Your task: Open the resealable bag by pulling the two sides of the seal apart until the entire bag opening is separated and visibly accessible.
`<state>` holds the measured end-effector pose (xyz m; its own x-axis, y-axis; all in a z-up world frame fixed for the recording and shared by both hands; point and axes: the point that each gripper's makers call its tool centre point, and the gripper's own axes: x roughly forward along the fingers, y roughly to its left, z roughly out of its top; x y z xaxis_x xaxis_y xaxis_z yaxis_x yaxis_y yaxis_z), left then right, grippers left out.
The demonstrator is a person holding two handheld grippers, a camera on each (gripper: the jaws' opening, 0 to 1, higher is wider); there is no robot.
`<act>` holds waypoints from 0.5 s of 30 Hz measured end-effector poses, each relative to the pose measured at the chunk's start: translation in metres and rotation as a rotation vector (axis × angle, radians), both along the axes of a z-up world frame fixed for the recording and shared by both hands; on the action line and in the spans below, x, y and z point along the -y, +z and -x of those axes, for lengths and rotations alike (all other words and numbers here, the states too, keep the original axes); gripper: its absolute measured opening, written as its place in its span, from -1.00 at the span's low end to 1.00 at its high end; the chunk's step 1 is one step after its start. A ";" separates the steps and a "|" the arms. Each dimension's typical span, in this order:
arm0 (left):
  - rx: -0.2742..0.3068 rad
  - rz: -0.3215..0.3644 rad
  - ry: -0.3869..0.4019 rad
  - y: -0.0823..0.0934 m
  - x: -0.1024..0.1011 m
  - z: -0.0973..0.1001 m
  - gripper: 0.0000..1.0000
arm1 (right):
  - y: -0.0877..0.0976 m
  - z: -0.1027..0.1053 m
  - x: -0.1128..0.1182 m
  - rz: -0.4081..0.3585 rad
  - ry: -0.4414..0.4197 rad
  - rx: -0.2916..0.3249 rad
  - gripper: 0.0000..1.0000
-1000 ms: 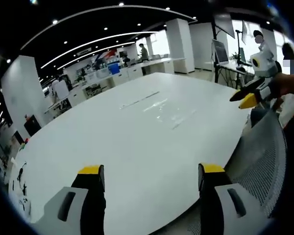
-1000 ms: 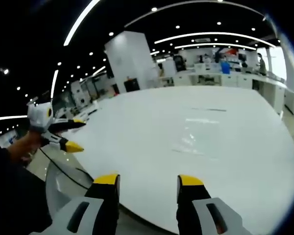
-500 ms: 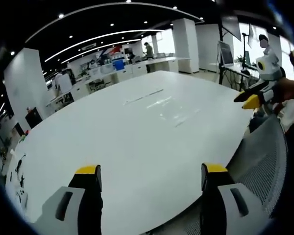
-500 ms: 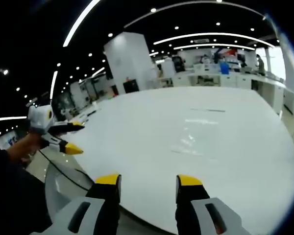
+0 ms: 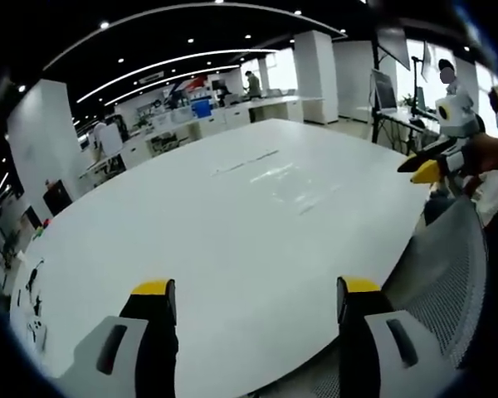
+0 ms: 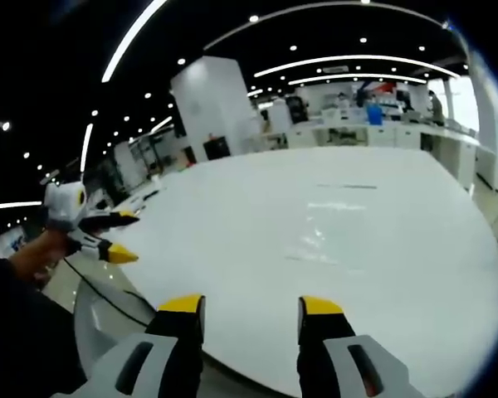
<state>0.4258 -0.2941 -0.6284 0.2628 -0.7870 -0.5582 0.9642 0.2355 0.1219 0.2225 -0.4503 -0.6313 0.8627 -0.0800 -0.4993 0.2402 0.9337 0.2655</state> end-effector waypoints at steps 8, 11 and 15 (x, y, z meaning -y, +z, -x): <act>-0.006 0.029 0.008 0.005 0.002 -0.002 0.43 | 0.001 0.000 0.002 -0.003 -0.005 0.006 -0.22; -0.002 0.030 0.003 0.006 0.002 -0.001 0.43 | 0.001 0.000 0.003 -0.003 -0.003 0.005 -0.22; -0.010 0.037 0.000 0.006 0.003 0.000 0.45 | 0.002 0.000 0.004 0.000 0.001 0.002 -0.22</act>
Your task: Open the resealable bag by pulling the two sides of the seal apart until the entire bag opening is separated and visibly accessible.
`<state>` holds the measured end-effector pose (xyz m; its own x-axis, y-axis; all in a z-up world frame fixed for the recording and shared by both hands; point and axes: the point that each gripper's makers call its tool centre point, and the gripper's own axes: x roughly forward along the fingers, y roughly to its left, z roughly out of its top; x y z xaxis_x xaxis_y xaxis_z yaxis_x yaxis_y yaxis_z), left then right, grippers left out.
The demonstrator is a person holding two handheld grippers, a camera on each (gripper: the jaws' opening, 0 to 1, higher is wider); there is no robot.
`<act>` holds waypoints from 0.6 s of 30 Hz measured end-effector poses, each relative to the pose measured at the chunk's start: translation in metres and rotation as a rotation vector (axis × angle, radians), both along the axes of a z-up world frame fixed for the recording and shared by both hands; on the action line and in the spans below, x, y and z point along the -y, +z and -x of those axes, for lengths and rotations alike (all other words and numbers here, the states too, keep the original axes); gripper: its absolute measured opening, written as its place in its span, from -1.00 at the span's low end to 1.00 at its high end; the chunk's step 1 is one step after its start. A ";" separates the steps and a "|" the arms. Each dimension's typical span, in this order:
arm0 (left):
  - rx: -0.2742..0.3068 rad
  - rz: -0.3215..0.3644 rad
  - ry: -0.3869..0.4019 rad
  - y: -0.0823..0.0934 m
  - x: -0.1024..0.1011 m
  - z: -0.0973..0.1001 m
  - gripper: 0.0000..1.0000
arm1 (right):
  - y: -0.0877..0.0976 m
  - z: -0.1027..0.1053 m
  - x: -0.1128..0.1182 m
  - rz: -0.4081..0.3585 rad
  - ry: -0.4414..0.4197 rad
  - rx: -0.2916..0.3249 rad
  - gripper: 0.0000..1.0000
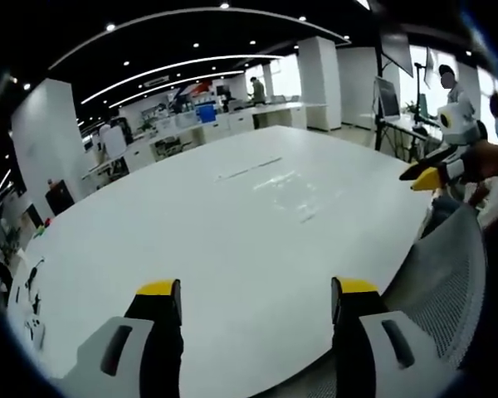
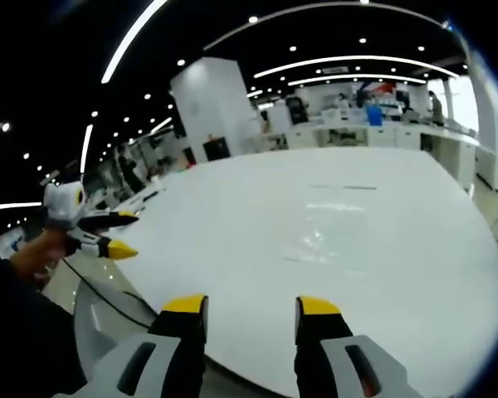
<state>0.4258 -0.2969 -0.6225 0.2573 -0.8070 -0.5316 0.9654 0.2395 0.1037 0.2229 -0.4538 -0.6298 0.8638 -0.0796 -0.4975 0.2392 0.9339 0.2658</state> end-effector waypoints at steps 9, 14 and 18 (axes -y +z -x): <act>-0.003 -0.002 -0.020 -0.001 0.000 0.002 0.70 | 0.001 -0.002 0.013 0.065 0.036 -0.026 -0.05; -0.010 -0.005 -0.024 -0.002 0.002 0.001 0.81 | -0.001 -0.005 0.023 0.110 0.025 -0.044 0.12; -0.019 -0.012 -0.031 -0.005 0.004 0.001 0.91 | -0.002 -0.008 0.031 0.158 0.023 -0.053 0.37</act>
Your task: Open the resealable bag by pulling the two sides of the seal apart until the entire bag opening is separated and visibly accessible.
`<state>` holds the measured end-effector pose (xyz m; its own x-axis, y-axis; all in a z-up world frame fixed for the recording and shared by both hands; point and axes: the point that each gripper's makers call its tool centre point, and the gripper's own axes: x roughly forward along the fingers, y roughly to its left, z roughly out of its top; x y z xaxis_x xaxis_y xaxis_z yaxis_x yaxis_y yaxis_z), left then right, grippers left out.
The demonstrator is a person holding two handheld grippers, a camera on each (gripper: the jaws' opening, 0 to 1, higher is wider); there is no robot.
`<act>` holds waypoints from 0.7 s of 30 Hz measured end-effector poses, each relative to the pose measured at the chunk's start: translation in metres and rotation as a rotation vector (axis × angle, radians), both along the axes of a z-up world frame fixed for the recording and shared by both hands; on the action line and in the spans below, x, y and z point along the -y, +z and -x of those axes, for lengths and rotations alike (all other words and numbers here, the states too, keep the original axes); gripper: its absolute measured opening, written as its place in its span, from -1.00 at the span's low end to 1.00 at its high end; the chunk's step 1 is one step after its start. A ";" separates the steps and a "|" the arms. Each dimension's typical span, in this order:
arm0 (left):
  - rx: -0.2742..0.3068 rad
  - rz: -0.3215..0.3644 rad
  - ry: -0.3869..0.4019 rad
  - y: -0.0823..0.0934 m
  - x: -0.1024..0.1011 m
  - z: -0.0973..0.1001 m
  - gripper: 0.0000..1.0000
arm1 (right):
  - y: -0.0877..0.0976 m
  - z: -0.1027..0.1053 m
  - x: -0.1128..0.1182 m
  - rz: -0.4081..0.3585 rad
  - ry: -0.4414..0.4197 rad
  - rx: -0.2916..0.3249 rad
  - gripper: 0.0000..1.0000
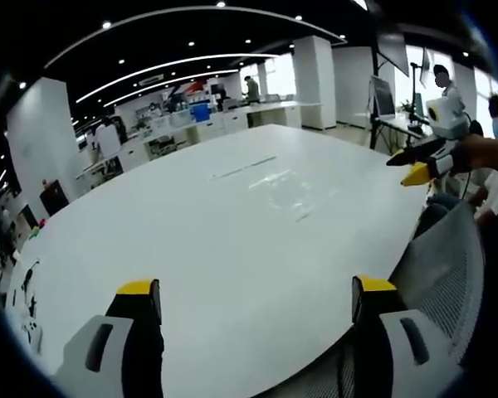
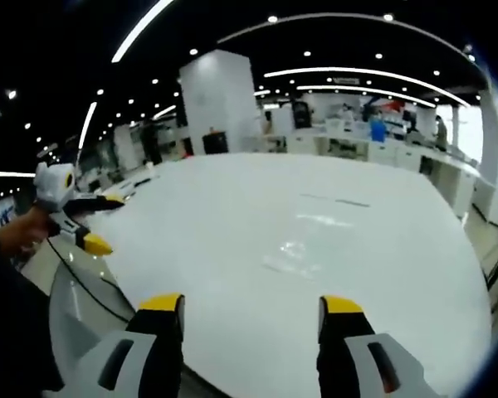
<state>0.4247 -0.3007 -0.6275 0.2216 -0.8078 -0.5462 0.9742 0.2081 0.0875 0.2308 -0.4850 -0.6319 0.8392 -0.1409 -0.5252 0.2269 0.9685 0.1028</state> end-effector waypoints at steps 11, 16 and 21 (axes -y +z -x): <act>0.004 -0.036 -0.053 -0.010 0.006 0.004 0.98 | -0.011 -0.012 0.016 0.103 0.084 -0.088 0.49; -0.024 -0.030 -0.067 -0.014 0.012 0.007 0.98 | -0.018 -0.023 0.021 0.120 0.129 -0.118 0.47; -0.037 -0.030 -0.096 -0.018 0.018 0.011 0.98 | -0.022 -0.037 0.023 0.138 0.173 -0.115 0.31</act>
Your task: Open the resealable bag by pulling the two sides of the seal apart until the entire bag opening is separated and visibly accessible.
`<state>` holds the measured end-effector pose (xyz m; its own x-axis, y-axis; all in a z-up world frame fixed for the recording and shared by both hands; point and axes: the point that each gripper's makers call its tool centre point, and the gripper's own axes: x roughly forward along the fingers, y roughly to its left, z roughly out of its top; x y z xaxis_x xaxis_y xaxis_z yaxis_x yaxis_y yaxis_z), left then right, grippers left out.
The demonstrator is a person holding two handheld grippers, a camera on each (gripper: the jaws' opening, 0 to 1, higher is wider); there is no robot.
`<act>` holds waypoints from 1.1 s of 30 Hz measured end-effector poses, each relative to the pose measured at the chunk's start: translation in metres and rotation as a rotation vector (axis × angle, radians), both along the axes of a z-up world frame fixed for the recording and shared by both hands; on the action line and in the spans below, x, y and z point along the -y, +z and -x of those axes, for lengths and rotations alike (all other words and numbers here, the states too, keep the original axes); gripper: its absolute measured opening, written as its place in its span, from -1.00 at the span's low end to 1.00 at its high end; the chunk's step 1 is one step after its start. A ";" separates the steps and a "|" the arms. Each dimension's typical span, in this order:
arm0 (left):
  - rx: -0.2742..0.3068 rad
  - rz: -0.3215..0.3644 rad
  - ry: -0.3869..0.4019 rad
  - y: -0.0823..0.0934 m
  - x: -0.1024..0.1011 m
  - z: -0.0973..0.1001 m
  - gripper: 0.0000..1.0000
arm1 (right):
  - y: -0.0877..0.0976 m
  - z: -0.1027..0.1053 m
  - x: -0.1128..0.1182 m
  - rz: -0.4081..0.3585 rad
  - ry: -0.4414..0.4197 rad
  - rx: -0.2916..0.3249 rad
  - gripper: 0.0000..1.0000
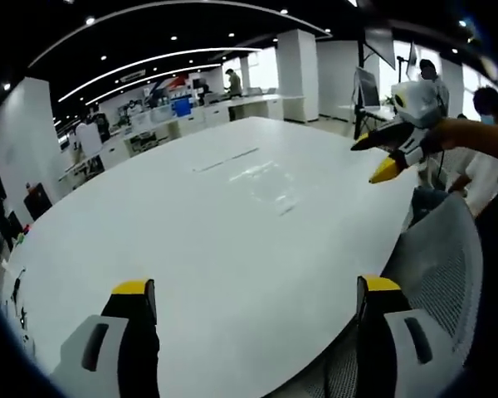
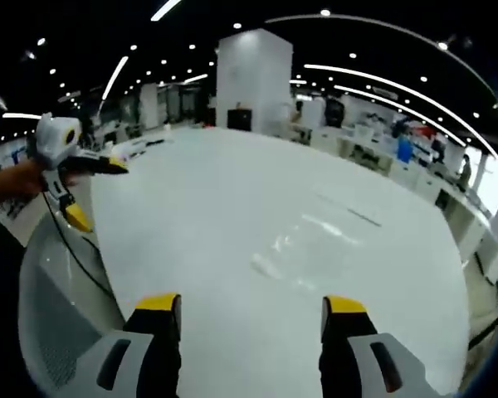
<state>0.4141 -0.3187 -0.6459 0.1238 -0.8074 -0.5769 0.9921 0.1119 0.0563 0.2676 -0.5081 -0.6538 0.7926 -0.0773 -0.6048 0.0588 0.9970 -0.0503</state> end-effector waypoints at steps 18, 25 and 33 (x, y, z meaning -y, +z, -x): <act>-0.019 -0.009 -0.037 -0.002 0.009 0.002 0.82 | -0.028 -0.053 0.017 0.026 0.181 -0.076 0.08; -0.023 -0.017 -0.033 -0.005 0.012 -0.001 0.82 | -0.042 -0.069 0.020 0.006 0.214 -0.097 -0.06; -0.026 -0.035 -0.038 -0.006 0.012 -0.002 0.80 | -0.054 -0.086 0.024 0.025 0.247 -0.106 -0.27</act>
